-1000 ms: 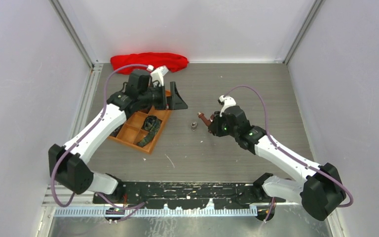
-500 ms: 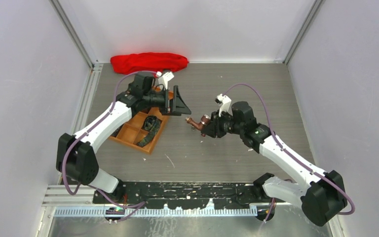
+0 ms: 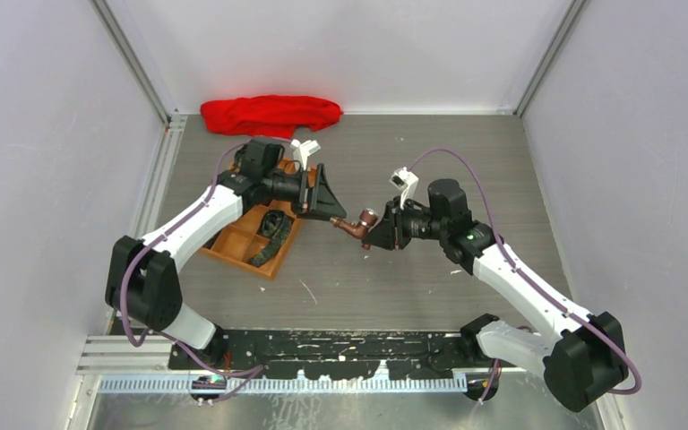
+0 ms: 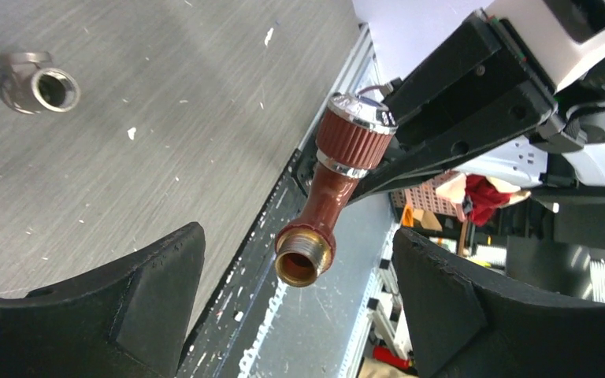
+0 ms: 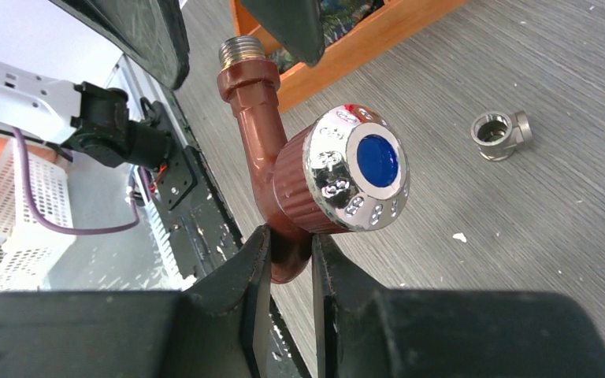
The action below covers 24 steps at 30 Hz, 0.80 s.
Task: Install the water faucets
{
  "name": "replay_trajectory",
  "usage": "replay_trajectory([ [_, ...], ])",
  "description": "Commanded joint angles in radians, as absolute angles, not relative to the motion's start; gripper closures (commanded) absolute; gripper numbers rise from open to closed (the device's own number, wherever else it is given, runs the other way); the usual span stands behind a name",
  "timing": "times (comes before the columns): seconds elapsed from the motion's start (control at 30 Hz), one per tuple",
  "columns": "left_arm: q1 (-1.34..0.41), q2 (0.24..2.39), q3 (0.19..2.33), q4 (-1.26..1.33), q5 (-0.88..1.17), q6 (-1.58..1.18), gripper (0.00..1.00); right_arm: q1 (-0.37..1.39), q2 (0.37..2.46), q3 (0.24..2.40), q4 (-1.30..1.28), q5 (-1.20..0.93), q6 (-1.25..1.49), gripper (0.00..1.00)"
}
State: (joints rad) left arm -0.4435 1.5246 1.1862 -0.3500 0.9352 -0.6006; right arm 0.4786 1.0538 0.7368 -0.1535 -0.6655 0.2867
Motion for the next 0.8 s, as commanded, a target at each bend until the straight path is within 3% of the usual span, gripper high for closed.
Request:
replay_trajectory([
  [0.0, -0.439, 1.521, 1.147, -0.247, 1.071, -0.645, 0.12, 0.464, 1.049, 0.772, -0.06, -0.76, 0.301, 1.0],
  [0.2, -0.439, 1.518, 1.114, -0.148, 1.136, -0.699, 0.21, 0.454, 1.069, 0.77, -0.032, -0.805, 0.322, 1.0],
  [0.37, -0.439, 1.525, 1.115, -0.139, 1.141, -0.706, 0.53, 0.451, 1.086, 0.772, -0.021, -0.821, 0.335, 1.0],
  [0.53, -0.439, 1.53, 1.12, -0.128, 1.146, -0.716, 0.98, 0.436, 1.087, 0.772, -0.007, -0.83, 0.356, 1.0],
  [0.63, -0.439, 1.529, 1.125, -0.126, 1.14, -0.721, 1.0, 0.419, 1.084, 0.77, 0.0, -0.836, 0.372, 0.99],
  [0.7, -0.439, 1.523, 1.124, -0.117, 1.12, -0.733, 1.0, 0.408, 1.083, 0.77, 0.002, -0.839, 0.388, 0.88],
  [0.73, -0.439, 1.519, 1.123, -0.109, 1.109, -0.742, 1.0, 0.401, 1.084, 0.769, 0.006, -0.841, 0.396, 0.73],
  [0.77, -0.439, 1.516, 1.12, -0.09, 1.1, -0.756, 1.0, 0.393, 1.083, 0.768, 0.01, -0.845, 0.406, 0.52],
])
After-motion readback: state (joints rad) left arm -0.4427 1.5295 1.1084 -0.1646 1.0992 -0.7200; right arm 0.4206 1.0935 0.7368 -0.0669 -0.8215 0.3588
